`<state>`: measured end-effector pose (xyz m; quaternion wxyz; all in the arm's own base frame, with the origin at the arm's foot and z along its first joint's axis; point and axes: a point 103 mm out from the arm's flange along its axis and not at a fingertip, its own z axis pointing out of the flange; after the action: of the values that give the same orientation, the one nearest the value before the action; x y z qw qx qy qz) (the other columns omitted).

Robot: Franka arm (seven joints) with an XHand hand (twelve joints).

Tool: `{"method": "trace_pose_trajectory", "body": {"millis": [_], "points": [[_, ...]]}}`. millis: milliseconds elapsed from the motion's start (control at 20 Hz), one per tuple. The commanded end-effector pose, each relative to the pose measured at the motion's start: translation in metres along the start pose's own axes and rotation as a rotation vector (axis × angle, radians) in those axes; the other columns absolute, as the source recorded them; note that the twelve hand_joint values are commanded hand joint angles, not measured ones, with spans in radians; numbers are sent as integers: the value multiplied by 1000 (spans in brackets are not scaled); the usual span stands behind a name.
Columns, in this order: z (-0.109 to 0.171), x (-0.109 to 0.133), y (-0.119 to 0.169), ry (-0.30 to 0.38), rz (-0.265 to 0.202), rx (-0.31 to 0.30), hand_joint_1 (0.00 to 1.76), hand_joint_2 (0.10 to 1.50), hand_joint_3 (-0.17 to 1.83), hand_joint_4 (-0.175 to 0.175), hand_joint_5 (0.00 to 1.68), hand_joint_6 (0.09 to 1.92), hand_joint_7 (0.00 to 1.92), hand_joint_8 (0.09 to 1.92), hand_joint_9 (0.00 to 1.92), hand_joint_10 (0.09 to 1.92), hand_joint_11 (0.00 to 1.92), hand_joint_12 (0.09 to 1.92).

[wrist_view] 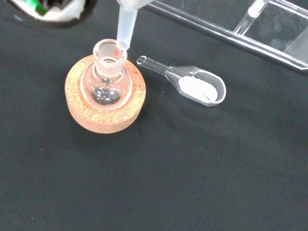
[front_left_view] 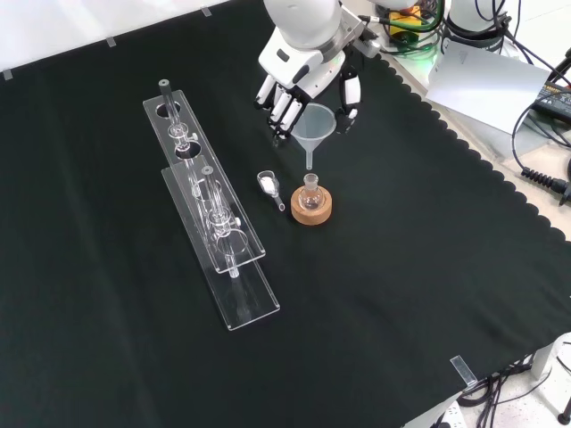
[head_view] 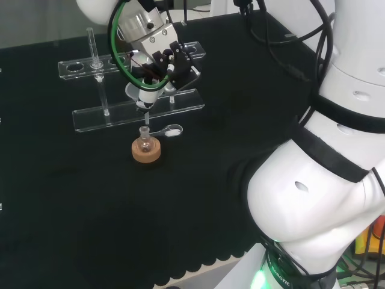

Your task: Place the funnel on the round-bottom flask.

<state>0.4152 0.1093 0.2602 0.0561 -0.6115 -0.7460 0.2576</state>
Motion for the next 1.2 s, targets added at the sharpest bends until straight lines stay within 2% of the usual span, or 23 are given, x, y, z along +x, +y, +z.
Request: {"method": "trace_pose_trajectory", "body": {"millis": [50, 350, 500, 750, 900, 950, 1050, 1200], "points": [[1, 0, 0, -16, -1, 1, 876, 683, 723, -12, 548, 651, 519, 755, 956, 680, 441, 1350], [2, 12, 4, -12, -2, 5, 877, 683, 723, -13, 548, 652, 519, 756, 956, 681, 445, 1349], [6, 7, 5, -2, -12, 4, 877, 683, 724, -13, 548, 653, 519, 756, 956, 681, 448, 1349], [4, 24, 9, -29, -20, 12, 877, 683, 724, -14, 548, 653, 519, 757, 956, 681, 451, 1346], [4, 29, 11, -22, -22, 14, 876, 683, 724, -14, 548, 654, 519, 757, 956, 681, 451, 1345], [8, 19, 9, 0, -29, 7, 876, 683, 724, -14, 548, 654, 519, 757, 956, 681, 452, 1345], [9, 15, 9, 5, -30, 7, 876, 683, 725, -14, 548, 654, 519, 757, 956, 681, 452, 1344], [10, 12, 9, -2, 6, 21, 876, 683, 725, -14, 548, 655, 519, 758, 956, 681, 452, 1344]]}}
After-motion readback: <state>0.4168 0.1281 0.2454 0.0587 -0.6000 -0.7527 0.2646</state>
